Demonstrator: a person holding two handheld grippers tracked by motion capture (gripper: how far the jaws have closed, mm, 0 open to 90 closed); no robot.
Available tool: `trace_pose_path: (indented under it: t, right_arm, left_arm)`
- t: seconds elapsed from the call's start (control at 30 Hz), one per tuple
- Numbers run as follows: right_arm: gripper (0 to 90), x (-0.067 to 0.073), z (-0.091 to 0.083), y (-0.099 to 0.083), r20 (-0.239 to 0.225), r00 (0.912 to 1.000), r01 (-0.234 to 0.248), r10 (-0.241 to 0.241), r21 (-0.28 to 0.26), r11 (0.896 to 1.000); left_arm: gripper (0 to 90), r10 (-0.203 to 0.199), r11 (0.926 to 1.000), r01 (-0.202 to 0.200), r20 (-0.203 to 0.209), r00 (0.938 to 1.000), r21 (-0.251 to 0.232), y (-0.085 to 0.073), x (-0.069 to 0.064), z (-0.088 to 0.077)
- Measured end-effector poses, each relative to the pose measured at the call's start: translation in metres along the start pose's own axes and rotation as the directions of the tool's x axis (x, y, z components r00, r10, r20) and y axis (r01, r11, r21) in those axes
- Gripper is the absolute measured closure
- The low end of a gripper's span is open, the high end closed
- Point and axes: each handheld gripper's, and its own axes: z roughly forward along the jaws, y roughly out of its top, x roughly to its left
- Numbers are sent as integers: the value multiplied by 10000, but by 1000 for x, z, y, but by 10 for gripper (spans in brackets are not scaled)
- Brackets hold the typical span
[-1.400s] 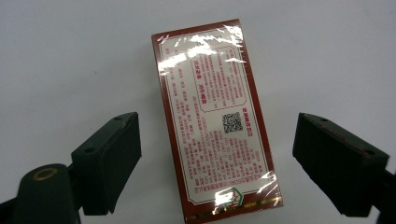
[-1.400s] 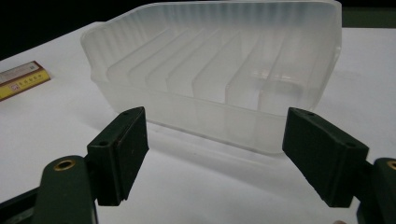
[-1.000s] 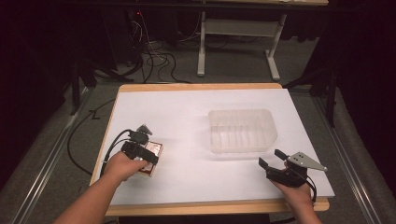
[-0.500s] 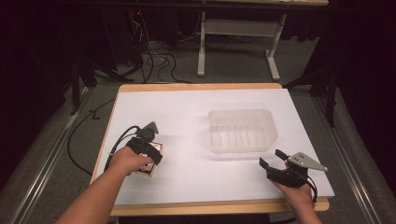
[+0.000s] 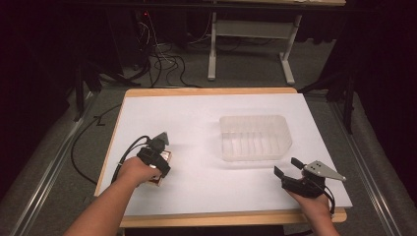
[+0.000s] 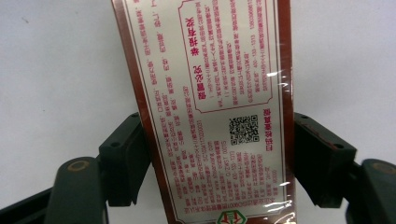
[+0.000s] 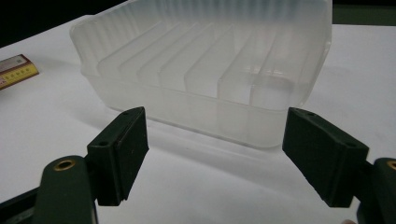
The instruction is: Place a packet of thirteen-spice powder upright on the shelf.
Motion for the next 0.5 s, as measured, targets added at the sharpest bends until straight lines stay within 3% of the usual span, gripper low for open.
trace_pose_path:
  t: [0.1, 0.2, 0.3, 0.37, 0.4, 0.43, 0.47, 0.5]
  right_arm:
    - [227, -1, 0, 0, 26, 10000, -28, 28, 41, 10000]
    - [227, -1, 0, -1, 38, 9999, -96, 96, 75, 9999]
    - [230, 0, 0, -1, 36, 10000, -28, 28, 54, 10000]
    - [230, 0, 0, -1, 36, 10000, -24, 24, 68, 10000]
    - [233, 0, 1, -1, 41, 10000, 4, -4, 116, 9999]
    - [233, 0, 1, -1, 41, 10000, 4, -4, 116, 9999]
    - [233, 0, 2, -1, 40, 10000, 57, -58, 135, 9999]
    - [234, 0, 2, -1, 34, 10000, 67, -68, 139, 9999]
  left_arm:
    - [299, 188, 9994, -189, -62, 9998, -304, -1, 2, -3]
    - [312, 118, 9978, -118, -5, 9999, -660, -1, 5, -8]
    - [314, 304, 9898, -251, 352, 9989, -1403, -4, 8, -19]
    - [315, 386, 9875, -310, 464, 9982, -1543, -6, 8, -22]
    - [316, 636, 9797, -517, 555, 9964, -1938, -10, 7, -26]
    - [316, 636, 9797, -517, 555, 9964, -1938, -10, 7, -26]
    - [317, 727, 9741, -581, 595, 9956, -2183, -11, 7, -28]
    - [317, 899, 9629, -682, 720, 9933, -2610, -15, 5, -31]
